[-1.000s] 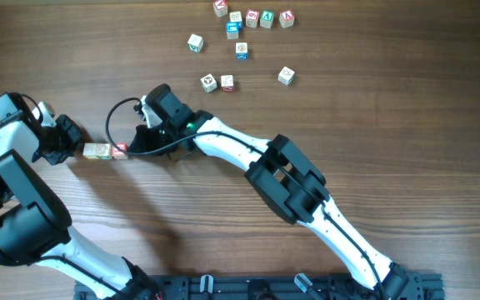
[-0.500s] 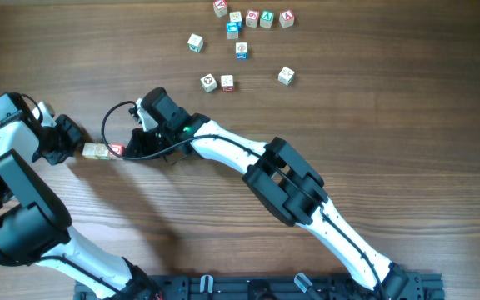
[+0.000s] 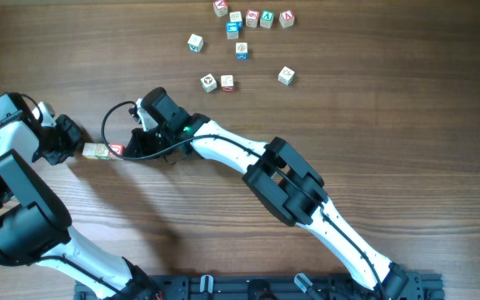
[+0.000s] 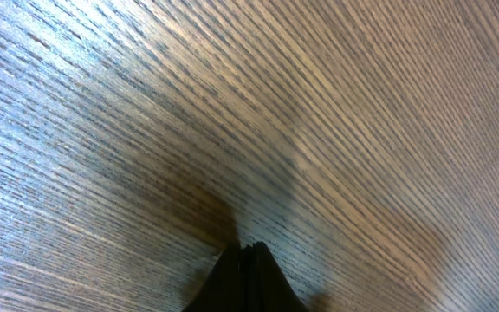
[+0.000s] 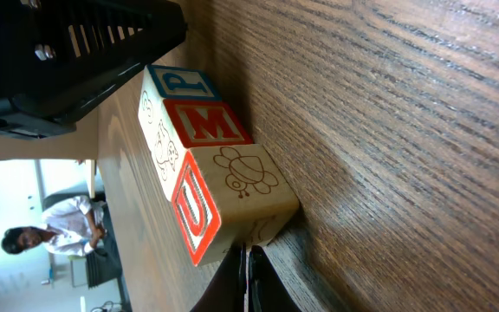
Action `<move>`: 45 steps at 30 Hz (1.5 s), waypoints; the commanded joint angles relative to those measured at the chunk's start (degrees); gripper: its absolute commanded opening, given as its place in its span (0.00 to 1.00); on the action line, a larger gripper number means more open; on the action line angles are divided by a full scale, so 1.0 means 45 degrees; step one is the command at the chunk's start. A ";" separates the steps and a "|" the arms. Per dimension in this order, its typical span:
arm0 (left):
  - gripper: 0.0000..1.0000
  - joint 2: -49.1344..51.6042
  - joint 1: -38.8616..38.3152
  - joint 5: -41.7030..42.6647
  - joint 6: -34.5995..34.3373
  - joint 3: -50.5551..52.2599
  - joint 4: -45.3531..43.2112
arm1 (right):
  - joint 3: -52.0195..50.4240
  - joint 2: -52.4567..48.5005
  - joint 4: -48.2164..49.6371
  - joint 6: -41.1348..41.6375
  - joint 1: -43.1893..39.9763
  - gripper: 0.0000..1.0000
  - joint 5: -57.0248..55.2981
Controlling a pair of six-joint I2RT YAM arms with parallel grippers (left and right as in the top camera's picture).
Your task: Form a horizontal line
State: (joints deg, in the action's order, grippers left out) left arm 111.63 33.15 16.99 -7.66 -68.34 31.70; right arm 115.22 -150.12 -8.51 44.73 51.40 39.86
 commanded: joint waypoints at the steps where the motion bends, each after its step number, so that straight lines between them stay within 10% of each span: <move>1: 0.04 -0.0165 0.0015 0.0209 -0.0068 0.0117 0.0121 | 0.0063 0.0005 0.0073 -0.0316 0.0005 0.04 0.0058; 45: 0.04 -0.0165 -0.0010 -0.0685 -0.2404 0.0112 0.1292 | 0.0063 0.0005 0.0126 -0.0515 0.0005 0.05 0.0068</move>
State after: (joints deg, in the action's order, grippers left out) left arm 111.28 33.15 12.21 -17.96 -68.36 37.23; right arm 115.22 -150.12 -8.47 43.46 51.40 39.86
